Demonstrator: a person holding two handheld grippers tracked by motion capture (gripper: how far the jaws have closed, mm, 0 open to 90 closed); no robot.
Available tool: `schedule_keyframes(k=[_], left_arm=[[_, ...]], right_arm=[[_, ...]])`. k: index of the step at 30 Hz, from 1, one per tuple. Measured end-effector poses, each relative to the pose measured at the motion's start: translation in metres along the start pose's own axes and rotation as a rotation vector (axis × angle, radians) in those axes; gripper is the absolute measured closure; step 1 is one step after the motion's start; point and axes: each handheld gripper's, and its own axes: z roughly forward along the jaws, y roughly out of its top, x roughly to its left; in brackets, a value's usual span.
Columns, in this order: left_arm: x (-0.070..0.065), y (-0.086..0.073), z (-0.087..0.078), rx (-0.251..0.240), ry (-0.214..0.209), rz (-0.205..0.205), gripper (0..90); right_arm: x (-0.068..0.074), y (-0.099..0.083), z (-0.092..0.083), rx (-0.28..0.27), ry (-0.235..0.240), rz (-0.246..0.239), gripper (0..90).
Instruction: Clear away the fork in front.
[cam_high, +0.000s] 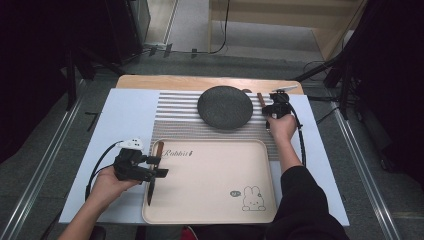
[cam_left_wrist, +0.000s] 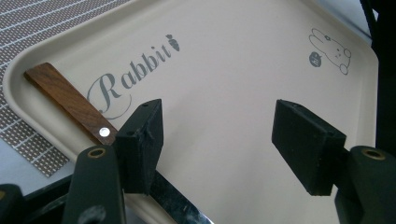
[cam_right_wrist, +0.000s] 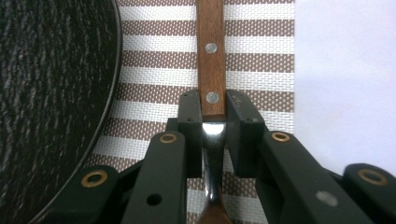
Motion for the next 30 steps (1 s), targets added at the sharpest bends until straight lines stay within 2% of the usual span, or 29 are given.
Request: schedule_keyframes(k=[13, 17, 23, 30], left_arm=[[0.000, 0.001, -0.001, -0.019, 0.000, -0.008, 33.6], [0.000, 0.001, -0.001, -0.021, 0.001, -0.009, 33.5], [0.000, 0.001, -0.001, -0.022, 0.002, -0.012, 33.5], [0.000, 0.001, -0.001, -0.030, 0.006, -0.016, 33.5]], right_arm=[[-0.013, 0.012, -0.035, -0.018, 0.092, 0.000, 76.3], [-0.010, 0.013, -0.043, -0.023, 0.118, -0.016, 76.2], [-0.007, 0.012, -0.055, -0.045, 0.199, -0.037, 76.2], [-0.003, 0.010, -0.070, -0.057, 0.224, -0.085, 76.2]])
